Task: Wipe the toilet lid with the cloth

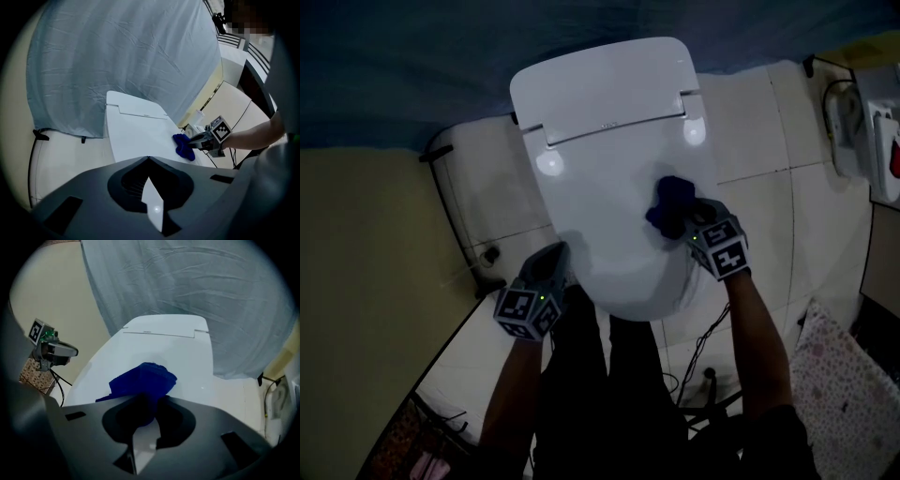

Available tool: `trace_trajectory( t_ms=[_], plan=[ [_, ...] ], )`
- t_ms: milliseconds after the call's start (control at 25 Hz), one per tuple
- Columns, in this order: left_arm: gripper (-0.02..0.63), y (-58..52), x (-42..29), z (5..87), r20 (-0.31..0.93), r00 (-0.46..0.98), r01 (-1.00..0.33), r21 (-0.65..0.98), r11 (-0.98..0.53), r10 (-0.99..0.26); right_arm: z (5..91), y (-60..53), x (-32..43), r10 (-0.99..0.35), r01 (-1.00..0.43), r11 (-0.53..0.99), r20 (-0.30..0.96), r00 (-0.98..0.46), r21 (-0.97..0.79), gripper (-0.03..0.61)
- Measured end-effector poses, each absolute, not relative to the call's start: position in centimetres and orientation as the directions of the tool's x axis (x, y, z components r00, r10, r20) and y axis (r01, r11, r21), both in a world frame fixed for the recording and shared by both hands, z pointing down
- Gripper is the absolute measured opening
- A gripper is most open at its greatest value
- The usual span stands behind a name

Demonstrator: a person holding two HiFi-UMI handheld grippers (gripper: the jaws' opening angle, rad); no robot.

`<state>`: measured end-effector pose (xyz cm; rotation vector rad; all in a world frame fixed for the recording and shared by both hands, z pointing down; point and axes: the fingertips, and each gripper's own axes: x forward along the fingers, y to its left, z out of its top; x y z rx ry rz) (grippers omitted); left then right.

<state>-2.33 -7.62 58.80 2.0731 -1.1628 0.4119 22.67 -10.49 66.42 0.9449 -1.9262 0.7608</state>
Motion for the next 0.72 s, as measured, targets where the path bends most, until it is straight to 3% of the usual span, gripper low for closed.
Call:
trace_trajectory(
  t_ms=[320, 720],
  plan=[
    [-0.009, -7.1, 0.0, 58.8, 0.583, 0.555, -0.830, 0.431, -0.352, -0.593, 66.6, -9.7, 29.7, -0.366, -0.897, 0.430, 0.889, -0.274, -0.100, 0.063],
    [-0.009, -5.6, -2.6, 59.0, 0.582, 0.521, -0.848, 0.434, -0.303, -0.624, 65.5, -9.6, 31.3, -0.401, -0.889, 0.441, 0.913, -0.077, 0.119, 0.061]
  ],
)
